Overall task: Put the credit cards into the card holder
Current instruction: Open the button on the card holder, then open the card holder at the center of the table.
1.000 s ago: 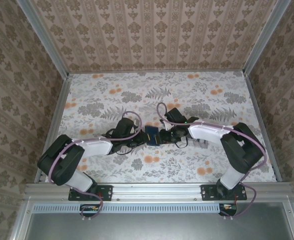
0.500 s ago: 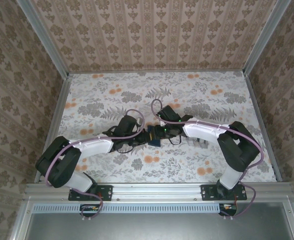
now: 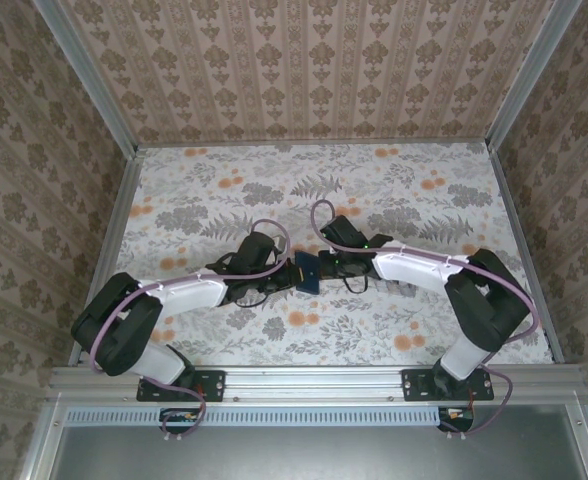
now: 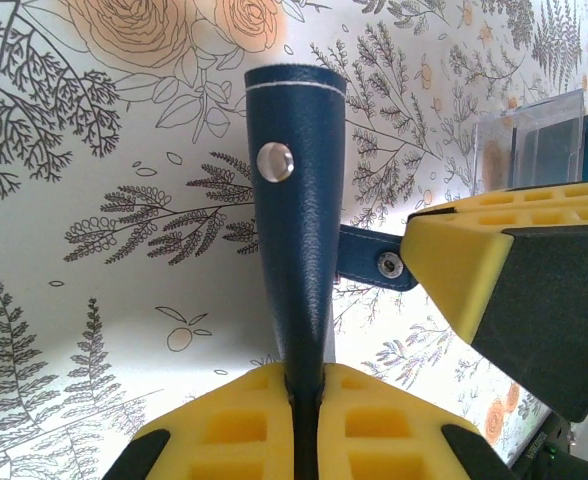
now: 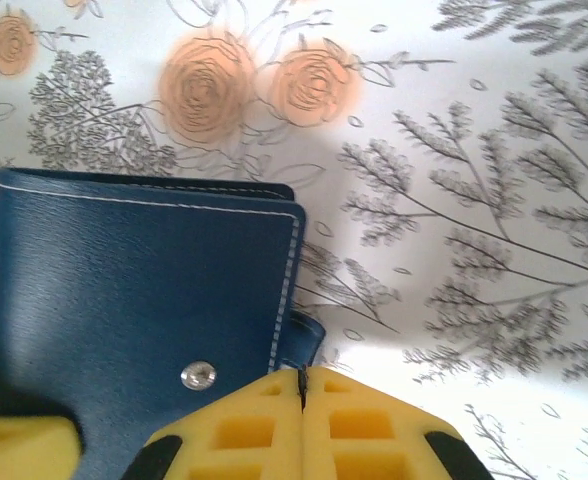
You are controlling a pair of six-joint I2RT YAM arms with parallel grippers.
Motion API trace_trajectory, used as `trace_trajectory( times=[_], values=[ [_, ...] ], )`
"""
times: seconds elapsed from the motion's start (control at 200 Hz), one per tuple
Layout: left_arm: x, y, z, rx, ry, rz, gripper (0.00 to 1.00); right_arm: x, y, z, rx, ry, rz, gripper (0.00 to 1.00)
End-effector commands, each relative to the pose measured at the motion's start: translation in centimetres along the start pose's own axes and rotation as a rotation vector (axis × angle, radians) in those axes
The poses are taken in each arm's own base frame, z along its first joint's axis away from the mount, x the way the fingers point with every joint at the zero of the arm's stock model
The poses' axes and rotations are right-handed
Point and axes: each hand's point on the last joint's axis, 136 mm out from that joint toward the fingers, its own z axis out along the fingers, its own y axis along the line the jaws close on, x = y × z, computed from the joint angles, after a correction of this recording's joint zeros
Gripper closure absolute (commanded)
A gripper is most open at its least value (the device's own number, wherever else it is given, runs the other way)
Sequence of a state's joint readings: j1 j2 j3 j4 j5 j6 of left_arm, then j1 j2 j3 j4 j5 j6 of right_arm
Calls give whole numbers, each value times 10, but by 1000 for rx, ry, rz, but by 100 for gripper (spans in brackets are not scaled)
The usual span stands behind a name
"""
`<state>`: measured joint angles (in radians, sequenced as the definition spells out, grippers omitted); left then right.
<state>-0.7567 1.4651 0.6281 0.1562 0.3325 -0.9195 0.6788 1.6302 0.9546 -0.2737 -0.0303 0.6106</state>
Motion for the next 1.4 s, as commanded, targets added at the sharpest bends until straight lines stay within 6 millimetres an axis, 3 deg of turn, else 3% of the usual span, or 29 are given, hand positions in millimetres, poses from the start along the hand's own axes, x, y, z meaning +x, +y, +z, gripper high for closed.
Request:
trace_trajectory(
  times=[0.0,0.115,0.165,0.225,0.255,0.34,0.38,0.425,0.61,0.81,0.93,1.01,1.055,1.19,1.32,1.34,1.395],
  values=[
    [-3,3,2,-2,-8,-7,100,7,-5,-8,5,5,22,100],
    [-1,9,5,-15,-10,-19,100,9,-6,-8,0,2,14,100],
    [0,11,7,-26,9,-24,82,7,-8,-9,2,-3,23,100],
    [2,14,9,-48,39,-21,48,5,-2,-12,-35,-12,33,100],
    [3,15,9,-56,52,-14,36,3,4,-14,-62,-19,30,100],
    [5,17,8,-65,59,2,24,-3,16,-23,-125,-41,34,100],
    [3,15,7,-57,54,6,12,-5,20,-29,-148,-51,41,100],
    [2,13,4,-48,51,16,5,-9,26,-38,-177,-68,47,100],
    [-4,-2,-1,-9,61,93,1,-14,40,-60,-256,-98,46,100],
    [-8,11,5,-41,73,104,4,-11,40,-58,-260,-88,40,100],
    [-7,16,11,-6,85,63,11,-7,39,-54,-265,-72,52,100],
    [-8,22,12,-14,79,55,30,-6,36,-54,-248,-73,43,100],
    [-8,21,13,-9,83,55,32,-6,34,-54,-237,-73,46,100],
    [-9,4,10,74,74,89,12,-8,35,-60,-241,-79,36,100],
    [-12,-4,5,90,77,115,9,-10,33,-62,-224,-80,38,100],
    [-12,-5,5,93,81,115,9,-14,37,-72,-244,-105,35,100],
    [-10,-6,6,105,89,122,9,-16,40,-76,-259,-114,34,100]
  ],
)
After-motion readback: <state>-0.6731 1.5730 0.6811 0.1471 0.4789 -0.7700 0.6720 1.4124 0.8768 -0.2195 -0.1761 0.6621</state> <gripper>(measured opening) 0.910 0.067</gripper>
